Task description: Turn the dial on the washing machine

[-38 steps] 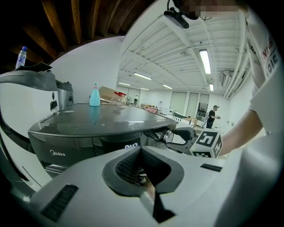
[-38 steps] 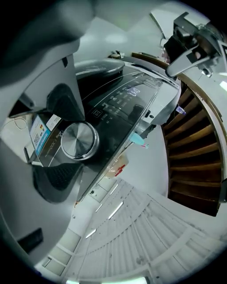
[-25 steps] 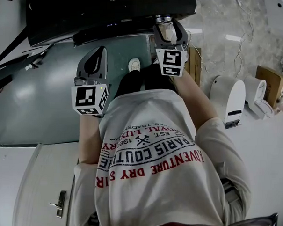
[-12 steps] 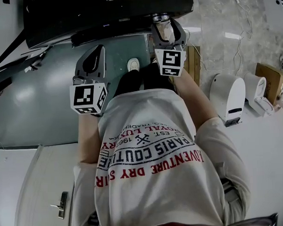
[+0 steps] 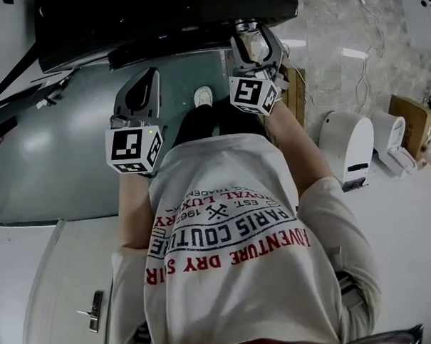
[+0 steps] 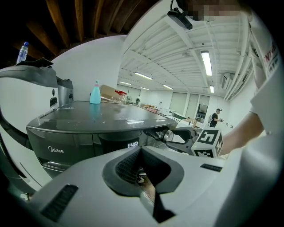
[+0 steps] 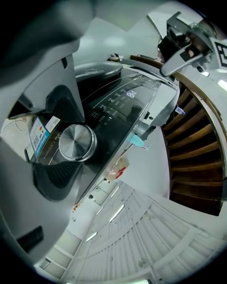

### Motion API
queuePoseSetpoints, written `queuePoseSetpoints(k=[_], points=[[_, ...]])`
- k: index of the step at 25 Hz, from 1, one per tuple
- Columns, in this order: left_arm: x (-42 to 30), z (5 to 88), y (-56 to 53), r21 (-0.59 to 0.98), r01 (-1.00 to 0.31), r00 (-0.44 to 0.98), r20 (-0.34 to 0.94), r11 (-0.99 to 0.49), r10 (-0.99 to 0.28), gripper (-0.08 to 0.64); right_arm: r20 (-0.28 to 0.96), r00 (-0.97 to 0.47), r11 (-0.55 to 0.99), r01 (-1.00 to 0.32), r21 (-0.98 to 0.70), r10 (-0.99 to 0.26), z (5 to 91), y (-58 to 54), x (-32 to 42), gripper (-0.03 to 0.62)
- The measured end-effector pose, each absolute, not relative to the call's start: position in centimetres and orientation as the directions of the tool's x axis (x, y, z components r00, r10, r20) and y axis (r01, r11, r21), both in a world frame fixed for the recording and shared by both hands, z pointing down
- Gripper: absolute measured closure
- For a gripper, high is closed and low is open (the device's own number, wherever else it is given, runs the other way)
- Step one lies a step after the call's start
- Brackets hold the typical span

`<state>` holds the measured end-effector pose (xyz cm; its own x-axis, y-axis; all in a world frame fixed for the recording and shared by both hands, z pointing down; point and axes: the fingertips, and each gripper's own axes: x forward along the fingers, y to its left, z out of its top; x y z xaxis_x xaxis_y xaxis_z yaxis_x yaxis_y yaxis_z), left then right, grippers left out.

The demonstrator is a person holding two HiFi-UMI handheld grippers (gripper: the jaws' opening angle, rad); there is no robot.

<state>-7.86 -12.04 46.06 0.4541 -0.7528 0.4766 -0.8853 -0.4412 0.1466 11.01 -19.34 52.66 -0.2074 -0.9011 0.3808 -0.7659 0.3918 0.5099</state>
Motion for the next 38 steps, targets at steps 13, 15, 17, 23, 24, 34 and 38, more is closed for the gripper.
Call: queuePoseSetpoints(k=[13, 15, 17, 23, 24, 34, 38], points=[[-7.6, 45.9, -12.6, 0.148, -0.88, 0.464, 0.468, -0.451, -0.752, 0.544, 0.427, -0.276, 0.369, -0.917, 0.153, -0.861, 52.4, -19.8, 11.4, 0.31], [-7.2, 45.7, -12.6, 0.143, -0.876, 0.471, 0.464, -0.461, -0.75, 0.545, 0.429, -0.286, 0.343, -0.937, 0.062, -0.857, 52.5, -19.7, 11.9, 0.31], [-7.1, 45.7, -12.7, 0.14, -0.874, 0.473, 0.465, -0.465, -0.749, 0.545, 0.428, -0.292, 0.33, -0.944, 0.016, -0.855, 52.7, -19.7, 12.2, 0.31], [-7.0, 46.1, -12.7, 0.142, -0.874, 0.472, 0.474, -0.464, -0.743, 0.543, 0.415, -0.302, 0.351, -0.936, 0.044, -0.858, 52.5, -19.8, 11.9, 0.31], [-7.0, 46.2, -12.6, 0.143, -0.874, 0.473, 0.475, -0.465, -0.742, 0.544, 0.403, -0.295, 0.355, -0.931, 0.082, -0.866, 52.1, -19.8, 11.7, 0.308], [-6.3, 47.0, -11.7, 0.145, -0.866, 0.483, 0.494, -0.479, -0.723, 0.544, 0.404, -0.22, 0.429, -0.715, 0.552, -0.888, 53.3, -19.2, 11.4, 0.301], [-6.5, 47.2, -11.3, 0.146, -0.868, 0.479, 0.5, -0.475, -0.721, 0.544, 0.399, -0.201, 0.422, -0.674, 0.607, -0.895, 53.4, -19.6, 11.1, 0.3]])
